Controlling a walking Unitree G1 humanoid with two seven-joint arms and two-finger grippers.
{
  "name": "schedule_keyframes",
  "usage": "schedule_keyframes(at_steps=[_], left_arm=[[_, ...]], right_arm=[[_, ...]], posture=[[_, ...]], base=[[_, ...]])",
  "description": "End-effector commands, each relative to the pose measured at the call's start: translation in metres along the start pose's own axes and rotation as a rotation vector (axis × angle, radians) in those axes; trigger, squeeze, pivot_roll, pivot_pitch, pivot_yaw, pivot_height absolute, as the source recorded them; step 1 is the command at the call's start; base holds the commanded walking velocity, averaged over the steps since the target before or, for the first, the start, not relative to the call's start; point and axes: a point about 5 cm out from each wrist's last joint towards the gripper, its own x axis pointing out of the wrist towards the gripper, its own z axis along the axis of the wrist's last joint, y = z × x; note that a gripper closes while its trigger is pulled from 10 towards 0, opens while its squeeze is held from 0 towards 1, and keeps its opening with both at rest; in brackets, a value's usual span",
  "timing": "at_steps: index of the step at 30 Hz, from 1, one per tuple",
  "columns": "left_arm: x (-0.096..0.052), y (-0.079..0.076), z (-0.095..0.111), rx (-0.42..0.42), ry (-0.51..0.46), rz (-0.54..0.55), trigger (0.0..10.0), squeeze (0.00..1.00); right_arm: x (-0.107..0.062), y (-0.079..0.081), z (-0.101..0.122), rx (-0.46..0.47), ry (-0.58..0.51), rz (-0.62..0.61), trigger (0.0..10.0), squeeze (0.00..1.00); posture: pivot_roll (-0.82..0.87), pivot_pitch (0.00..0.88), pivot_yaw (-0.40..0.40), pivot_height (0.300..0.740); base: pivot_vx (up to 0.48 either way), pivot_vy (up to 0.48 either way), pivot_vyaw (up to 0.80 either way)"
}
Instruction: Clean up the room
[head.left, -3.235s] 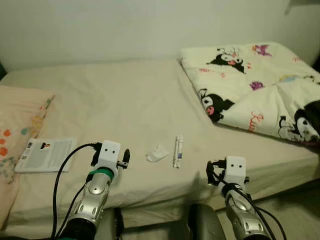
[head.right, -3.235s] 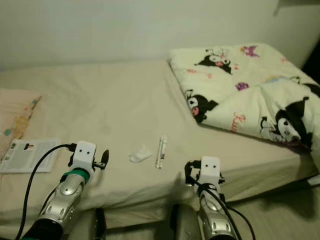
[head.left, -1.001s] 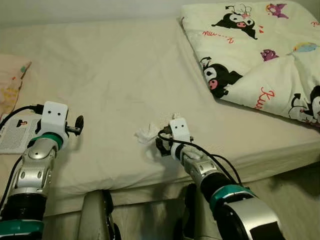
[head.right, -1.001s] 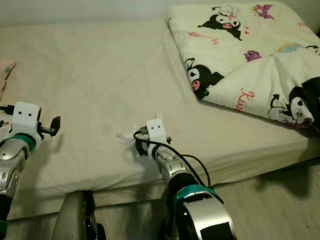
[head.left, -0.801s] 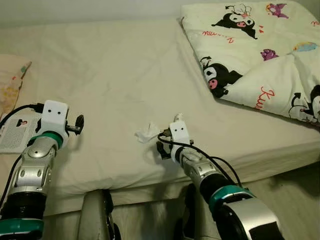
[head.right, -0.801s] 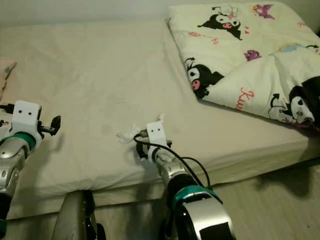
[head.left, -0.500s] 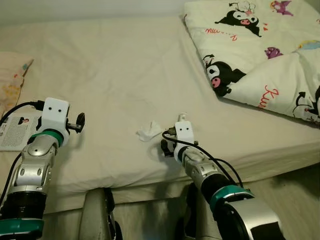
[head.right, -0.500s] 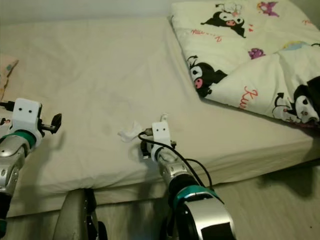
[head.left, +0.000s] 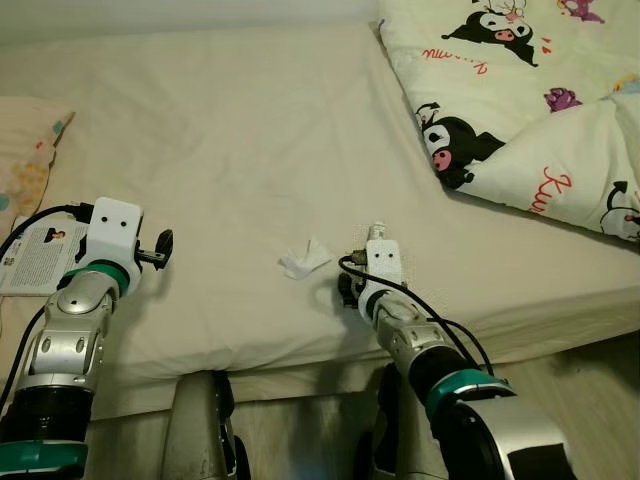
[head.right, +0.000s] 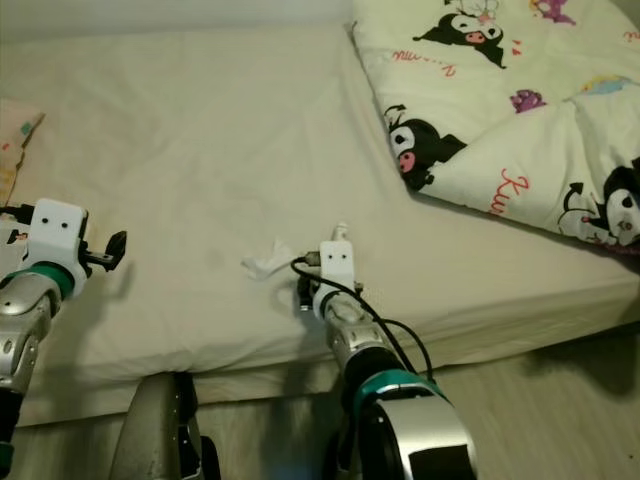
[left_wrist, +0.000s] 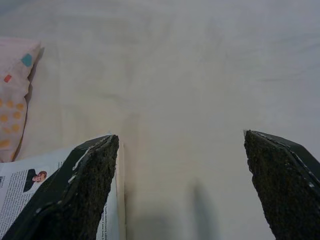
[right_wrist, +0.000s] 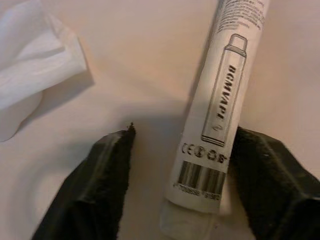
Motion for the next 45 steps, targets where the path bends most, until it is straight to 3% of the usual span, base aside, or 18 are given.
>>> schedule_keyframes(at_steps=[1,16,25,29,31,36,38,39,40,41,42,43,45], left_arm=[[-0.002,0.002,-0.008,0.013,0.037,-0.003,10.0,0.0],[-0.007,0.007,-0.013,0.015,0.048,0.008,10.0,0.0],[-0.004,0.003,-0.014,0.011,0.051,0.002,10.0,0.0],[-0.009,-0.013,-0.02,-0.019,0.046,-0.027,10.0,0.0],[-0.017,-0.029,-0.03,-0.043,0.045,-0.061,10.0,0.0],[-0.025,-0.044,-0.041,-0.054,0.051,-0.093,10.0,0.0],[-0.035,-0.069,-0.053,-0.055,0.064,-0.149,10.0,0.0],[-0.035,-0.069,-0.053,-0.055,0.064,-0.149,10.0,0.0],[-0.039,-0.086,-0.058,-0.057,0.067,-0.191,10.0,0.0],[-0.039,-0.086,-0.058,-0.057,0.067,-0.191,10.0,0.0],[-0.042,-0.102,-0.061,-0.045,0.064,-0.232,10.0,0.0],[-0.043,-0.114,-0.063,-0.035,0.061,-0.263,10.0,0.0],[-0.044,-0.12,-0.064,-0.028,0.059,-0.281,10.0,0.0]], right_arm=[[-0.002,0.004,-0.014,0.021,0.045,0.011,0.0,0.0],[-0.001,0.001,-0.01,0.056,0.017,-0.006,0.0,0.0],[-0.002,0.003,-0.013,0.069,0.009,0.004,0.0,0.0],[-0.003,-0.005,-0.008,0.118,-0.055,0.002,0.0,0.0],[-0.007,-0.01,-0.006,0.153,-0.146,0.025,0.0,0.0],[-0.015,-0.017,-0.009,0.185,-0.221,0.034,0.0,0.0],[-0.04,-0.03,-0.022,0.166,-0.29,0.017,0.0,0.0],[-0.04,-0.03,-0.022,0.166,-0.29,0.017,0.0,0.0],[-0.056,-0.034,-0.029,0.155,-0.31,0.004,0.0,0.0],[-0.056,-0.034,-0.029,0.155,-0.31,0.004,0.0,0.0],[-0.069,-0.035,-0.036,0.146,-0.309,-0.005,2.8,0.0],[-0.077,-0.034,-0.042,0.138,-0.306,-0.003,10.0,0.0],[-0.081,-0.033,-0.045,0.135,-0.302,0.0,10.0,0.0]], posture=[[0.22,0.269,0.059,0.535],[0.22,0.265,0.054,0.535],[0.2,0.25,0.066,0.535],[0.17,0.203,0.076,0.535],[0.11,0.141,0.086,0.535],[0.09,0.096,0.089,0.535],[0.04,0.045,0.115,0.535],[0.04,0.045,0.115,0.535],[0.02,0.024,0.125,0.535],[0.02,0.024,0.125,0.535],[0.01,0.013,0.135,0.535],[-0.01,0.0,0.142,0.535],[-0.01,0.0,0.142,0.535]], base=[[0.0,0.0,0.0],[0.0,0.0,0.0],[0.0,0.0,0.0],[0.0,0.0,0.0],[0.0,0.0,0.0],[0.0,0.0,0.0],[0.0,0.0,0.0],[0.0,0.0,0.0],[0.0,0.0,0.0],[0.0,0.0,0.0],[0.0,0.0,0.0],[0.0,0.0,0.0],[0.0,0.0,0.0]])
